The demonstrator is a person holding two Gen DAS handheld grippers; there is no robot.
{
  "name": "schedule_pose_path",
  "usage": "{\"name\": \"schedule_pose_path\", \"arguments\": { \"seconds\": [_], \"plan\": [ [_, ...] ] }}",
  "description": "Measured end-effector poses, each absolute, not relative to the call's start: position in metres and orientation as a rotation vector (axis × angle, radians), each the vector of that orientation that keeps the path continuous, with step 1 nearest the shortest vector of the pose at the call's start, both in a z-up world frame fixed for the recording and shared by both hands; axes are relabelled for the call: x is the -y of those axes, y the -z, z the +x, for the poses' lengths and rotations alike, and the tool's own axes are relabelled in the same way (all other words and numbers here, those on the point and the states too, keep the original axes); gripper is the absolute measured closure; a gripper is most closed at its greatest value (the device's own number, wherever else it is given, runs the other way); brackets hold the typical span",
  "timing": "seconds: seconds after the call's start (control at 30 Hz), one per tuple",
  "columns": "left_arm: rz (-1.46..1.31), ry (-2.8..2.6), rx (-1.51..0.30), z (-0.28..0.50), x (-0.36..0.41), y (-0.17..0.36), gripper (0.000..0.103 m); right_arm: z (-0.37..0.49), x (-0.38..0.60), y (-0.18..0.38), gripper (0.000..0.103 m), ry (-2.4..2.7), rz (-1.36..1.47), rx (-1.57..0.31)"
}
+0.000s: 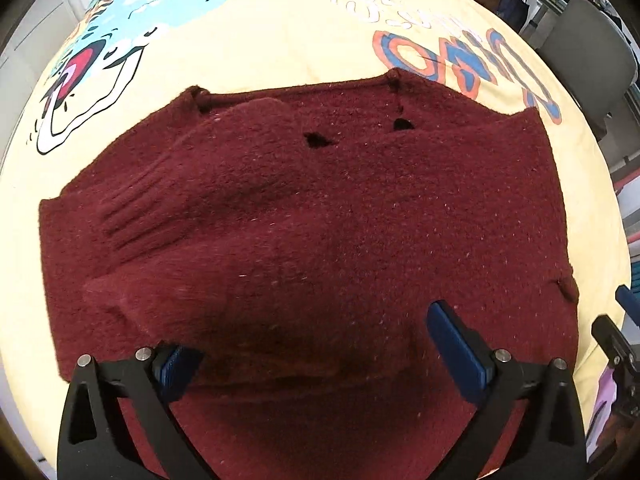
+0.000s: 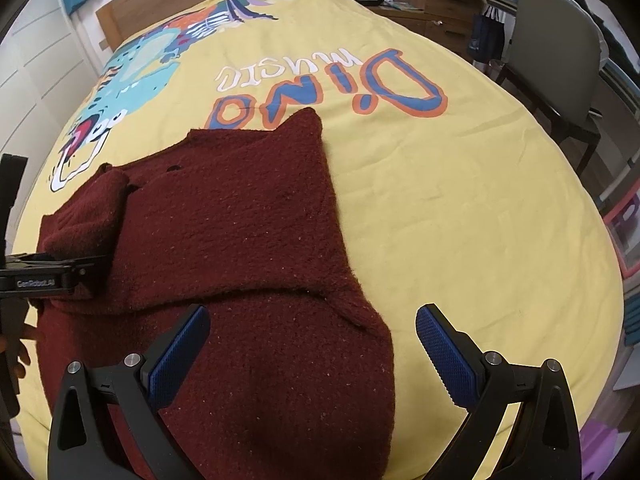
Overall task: Fold small clothes
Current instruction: 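Move the left tool to the side edge of the sweater body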
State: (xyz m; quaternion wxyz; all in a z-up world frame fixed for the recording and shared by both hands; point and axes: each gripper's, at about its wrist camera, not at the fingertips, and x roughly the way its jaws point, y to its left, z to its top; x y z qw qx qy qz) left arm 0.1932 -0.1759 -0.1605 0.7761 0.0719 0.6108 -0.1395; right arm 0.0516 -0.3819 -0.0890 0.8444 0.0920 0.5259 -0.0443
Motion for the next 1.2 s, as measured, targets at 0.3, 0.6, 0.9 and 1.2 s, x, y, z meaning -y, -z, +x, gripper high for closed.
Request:
{"name": "schedule_pose_path", "arguments": {
  "seconds": [0.3, 0.6, 0.9, 1.2],
  "plan": [
    [0.170, 0.283, -1.316, 0.181, 0.148, 0.143, 0.001, 0.050, 0.374, 0.089, 0.000, 0.080, 0.178, -1.114],
    [0.168, 0.247, -1.313, 0.150, 0.062, 0.133, 0.001, 0.052, 0.357, 0.093, 0.000, 0.048, 0.157, -1.126],
    [0.057, 0.116, -1.338, 0.139, -0.041, 0.144, 0.001, 0.056, 0.331, 0.096, 0.000, 0.012, 0.120, -1.140],
    [0.072, 0.096, -1.344, 0.151, -0.055, 0.177, 0.027, 0.061, 0.311, 0.097, 0.000, 0.002, 0.064, -1.155]
  ]
}}
